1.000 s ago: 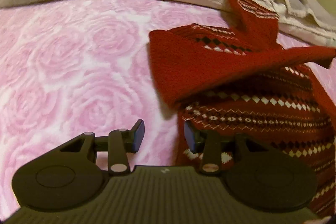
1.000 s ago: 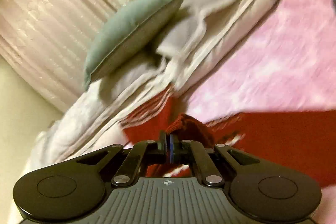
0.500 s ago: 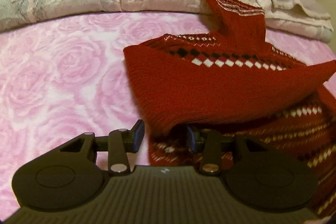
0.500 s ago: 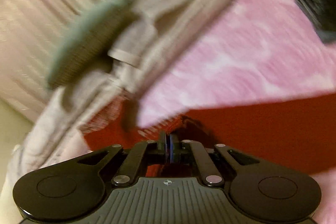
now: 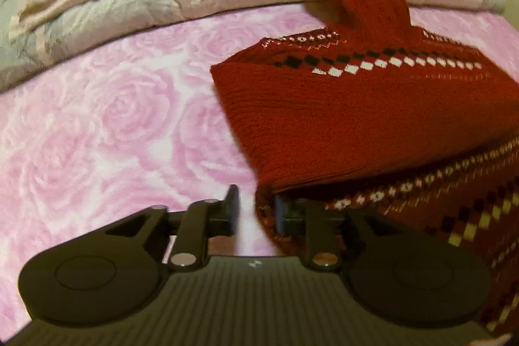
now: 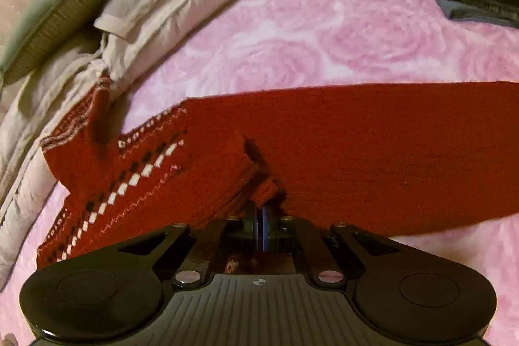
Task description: Fold clothes
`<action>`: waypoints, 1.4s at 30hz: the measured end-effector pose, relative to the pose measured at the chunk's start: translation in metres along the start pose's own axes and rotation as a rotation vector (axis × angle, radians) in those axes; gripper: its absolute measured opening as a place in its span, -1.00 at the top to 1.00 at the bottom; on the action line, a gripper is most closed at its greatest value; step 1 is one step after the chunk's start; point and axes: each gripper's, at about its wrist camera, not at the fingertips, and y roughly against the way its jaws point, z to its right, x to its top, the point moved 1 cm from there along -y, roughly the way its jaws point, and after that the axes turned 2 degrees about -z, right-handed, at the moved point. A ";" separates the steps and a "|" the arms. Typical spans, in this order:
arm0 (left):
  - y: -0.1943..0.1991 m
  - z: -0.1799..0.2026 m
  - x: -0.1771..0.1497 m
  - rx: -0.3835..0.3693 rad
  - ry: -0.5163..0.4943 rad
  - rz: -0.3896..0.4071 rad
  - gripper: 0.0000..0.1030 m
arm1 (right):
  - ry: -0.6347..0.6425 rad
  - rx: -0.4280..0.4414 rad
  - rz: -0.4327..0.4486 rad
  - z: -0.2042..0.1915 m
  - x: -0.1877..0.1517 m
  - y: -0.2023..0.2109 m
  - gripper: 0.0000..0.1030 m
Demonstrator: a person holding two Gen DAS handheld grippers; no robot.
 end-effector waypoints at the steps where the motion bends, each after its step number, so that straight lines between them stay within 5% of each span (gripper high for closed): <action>1: 0.003 0.000 -0.001 -0.004 -0.025 -0.001 0.55 | 0.003 0.013 0.024 -0.003 0.003 0.003 0.98; 6: 0.012 0.007 -0.004 -0.029 -0.096 -0.017 0.80 | 0.124 0.120 0.181 -0.030 0.017 0.031 0.98; 9: 0.016 0.007 -0.007 -0.011 -0.067 -0.038 0.80 | 0.124 0.049 0.122 -0.025 0.013 0.021 0.97; 12: 0.032 0.004 -0.005 -0.006 -0.012 -0.020 0.80 | 0.065 -0.072 -0.044 -0.005 0.005 -0.004 0.97; 15: 0.053 0.001 0.001 -0.010 0.049 0.017 0.80 | 0.029 -0.084 -0.035 0.001 0.004 0.003 0.95; 16: 0.057 0.002 0.005 -0.016 0.063 0.031 0.80 | 0.028 -0.081 -0.009 0.000 0.006 0.007 0.67; 17: 0.060 0.003 0.009 -0.022 0.076 0.044 0.80 | 0.028 -0.076 0.020 -0.001 0.007 0.012 0.12; 18: 0.054 0.009 0.014 -0.030 0.073 0.040 0.79 | 0.027 -0.071 0.048 -0.003 0.008 0.017 -0.14; 22: 0.024 0.032 0.029 -0.067 0.069 -0.010 0.65 | -0.007 -0.019 -0.004 0.002 0.009 0.010 -0.24; 25: -0.006 0.046 0.026 -0.052 0.095 -0.133 0.67 | -0.163 0.028 -0.040 0.034 0.005 0.016 -0.23; 35: 0.043 0.082 0.010 -0.112 0.202 -0.128 0.68 | -0.503 -0.108 0.127 0.204 -0.011 0.143 -0.23; 42: 0.040 0.118 0.009 -0.175 0.238 -0.137 0.68 | -0.900 -0.010 0.318 0.304 -0.019 0.162 -0.22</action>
